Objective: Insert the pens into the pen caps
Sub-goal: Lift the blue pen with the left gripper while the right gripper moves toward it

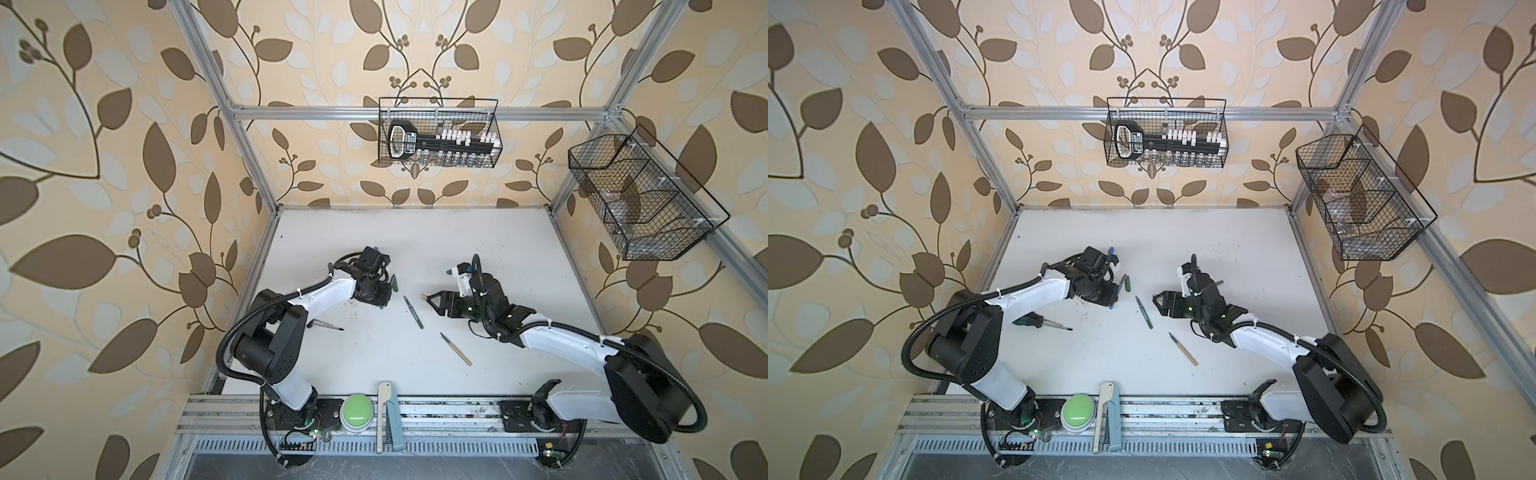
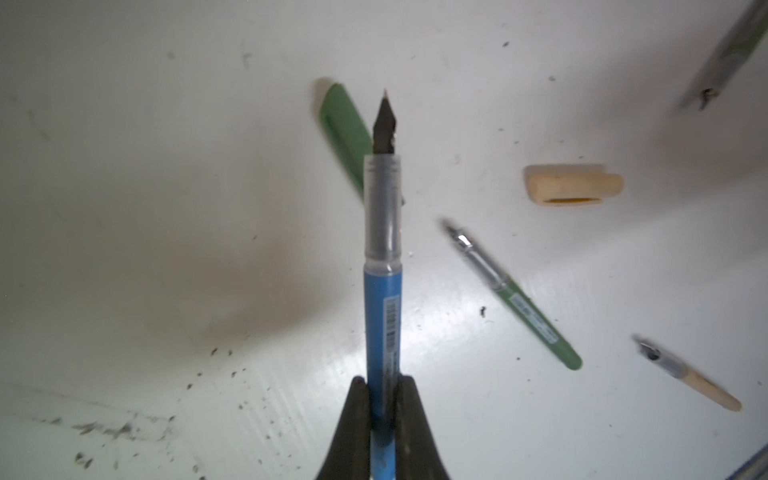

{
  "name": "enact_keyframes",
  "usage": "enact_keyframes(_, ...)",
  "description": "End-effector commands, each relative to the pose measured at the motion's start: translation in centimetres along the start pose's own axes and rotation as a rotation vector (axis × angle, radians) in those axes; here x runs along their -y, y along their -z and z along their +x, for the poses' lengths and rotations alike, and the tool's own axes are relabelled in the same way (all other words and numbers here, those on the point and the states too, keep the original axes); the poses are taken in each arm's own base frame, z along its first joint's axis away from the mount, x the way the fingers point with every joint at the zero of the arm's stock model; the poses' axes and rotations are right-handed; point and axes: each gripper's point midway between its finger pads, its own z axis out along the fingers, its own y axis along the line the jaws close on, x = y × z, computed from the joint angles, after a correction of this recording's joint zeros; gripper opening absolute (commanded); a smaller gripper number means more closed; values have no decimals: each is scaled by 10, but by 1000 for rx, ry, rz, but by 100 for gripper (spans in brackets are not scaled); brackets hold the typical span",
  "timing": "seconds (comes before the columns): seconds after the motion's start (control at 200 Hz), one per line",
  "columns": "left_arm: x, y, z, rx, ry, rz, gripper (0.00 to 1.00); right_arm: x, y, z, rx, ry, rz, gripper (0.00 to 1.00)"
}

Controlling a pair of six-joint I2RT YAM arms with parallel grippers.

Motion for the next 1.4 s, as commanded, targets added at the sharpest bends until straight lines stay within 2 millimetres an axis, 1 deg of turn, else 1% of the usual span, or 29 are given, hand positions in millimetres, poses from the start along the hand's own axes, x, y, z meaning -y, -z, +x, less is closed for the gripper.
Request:
enact_keyframes(0.0, 32, 10, -9, 50, -29, 106, 4, -30, -12, -29, 97, -56, -99, 80)
enact_keyframes(0.18, 51, 9, -8, 54, -52, 145, 4, -43, -34, -32, 92, -96, -169, 77)
enact_keyframes(0.29, 59, 11, -10, 66, -60, 160, 4, -44, -45, -32, 91, -126, -190, 73)
enact_keyframes(0.465, 72, 16, -12, 87, -74, 194, 4, -44, -62, -27, 69, -167, -221, 66)
enact_keyframes(0.725, 84, 16, -9, 75, -101, 217, 4, -40, -72, -28, 79, -204, -243, 55)
enact_keyframes(0.955, 87, 15, -6, 70, -108, 217, 4, -32, -76, -32, 87, -227, -245, 46)
enact_keyframes(1.0, 87, 15, -6, 71, -107, 215, 4, -32, -77, -31, 82, -229, -246, 43)
enact_keyframes(1.11, 88, 17, -8, 78, -110, 218, 4, -30, -77, -31, 81, -235, -249, 29)
enact_keyframes(1.205, 90, 19, -10, 88, -112, 224, 4, -31, -75, -33, 83, -235, -258, 14)
enact_keyframes(1.255, 91, 21, -10, 94, -113, 232, 6, -32, -75, -34, 82, -236, -263, 5)
enact_keyframes(1.294, 92, 24, -11, 102, -114, 238, 11, -32, -74, -34, 82, -236, -266, 0)
enact_keyframes(1.394, 95, 35, -12, 142, -120, 259, 28, -34, -68, -39, 87, -228, -282, 0)
